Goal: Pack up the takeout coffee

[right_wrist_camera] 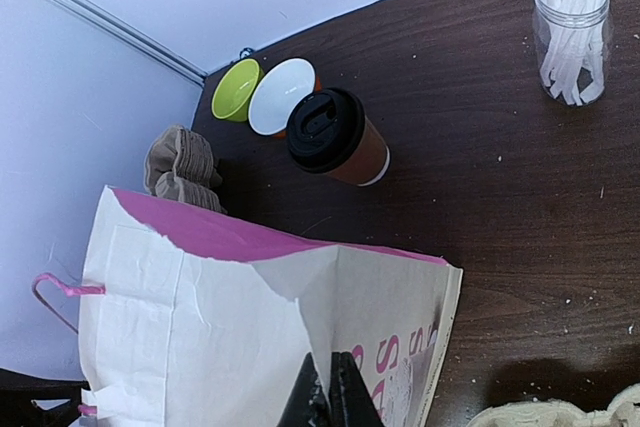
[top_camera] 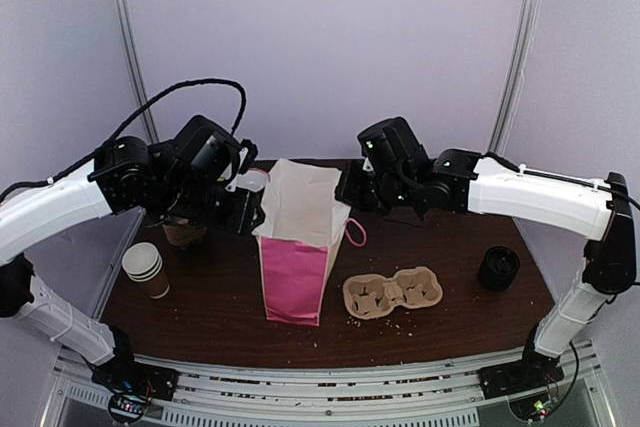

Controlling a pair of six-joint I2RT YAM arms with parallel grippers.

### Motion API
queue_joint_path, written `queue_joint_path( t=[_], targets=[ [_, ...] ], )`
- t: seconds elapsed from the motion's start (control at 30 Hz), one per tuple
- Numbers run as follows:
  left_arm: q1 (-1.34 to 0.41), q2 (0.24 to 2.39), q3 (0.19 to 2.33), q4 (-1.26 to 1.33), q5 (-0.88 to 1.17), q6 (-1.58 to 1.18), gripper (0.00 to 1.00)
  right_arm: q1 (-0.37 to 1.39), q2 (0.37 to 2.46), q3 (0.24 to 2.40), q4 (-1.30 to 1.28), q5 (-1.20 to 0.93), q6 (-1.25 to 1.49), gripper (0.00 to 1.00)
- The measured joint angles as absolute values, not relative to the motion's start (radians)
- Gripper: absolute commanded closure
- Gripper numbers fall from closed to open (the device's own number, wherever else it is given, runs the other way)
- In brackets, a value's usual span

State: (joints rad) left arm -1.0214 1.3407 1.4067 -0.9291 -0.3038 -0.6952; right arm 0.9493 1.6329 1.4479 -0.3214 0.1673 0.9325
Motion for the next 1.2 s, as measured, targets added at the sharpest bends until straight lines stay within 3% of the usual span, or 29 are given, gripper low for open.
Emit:
queue_joint_path(
  t=[0.33, 0.43, 0.77, 0.97, 1.2],
  targets=[
    [-1.002, 1.365, 1.406, -0.878, -0.221, -0.647, 0.90, 0.949, 1.633, 1.448, -0.311, 0.133, 0.931, 1.00],
    [-0.993, 1.369, 1.406, -0.866, -0.206, -0.635, 1.00, 0.949, 1.633, 1.447, -0.311, 0.122, 0.925, 0.87],
    [-0.965, 1.380, 1.438, -0.875, -0.190, -0.583, 1.00, 0.941, 1.631, 1.471, -0.345, 0.062, 0.868, 0.26],
    [-0.965, 1.382, 1.474, -0.884, -0.175, -0.515, 1.00, 0.902, 1.586, 1.542, -0.444, 0.016, 0.779, 0.14],
    [-0.965, 1.382, 1.488, -0.884, -0.152, -0.423, 1.00, 0.843, 1.369, 1.542, -0.513, 0.021, 0.655, 0.13]
  ],
)
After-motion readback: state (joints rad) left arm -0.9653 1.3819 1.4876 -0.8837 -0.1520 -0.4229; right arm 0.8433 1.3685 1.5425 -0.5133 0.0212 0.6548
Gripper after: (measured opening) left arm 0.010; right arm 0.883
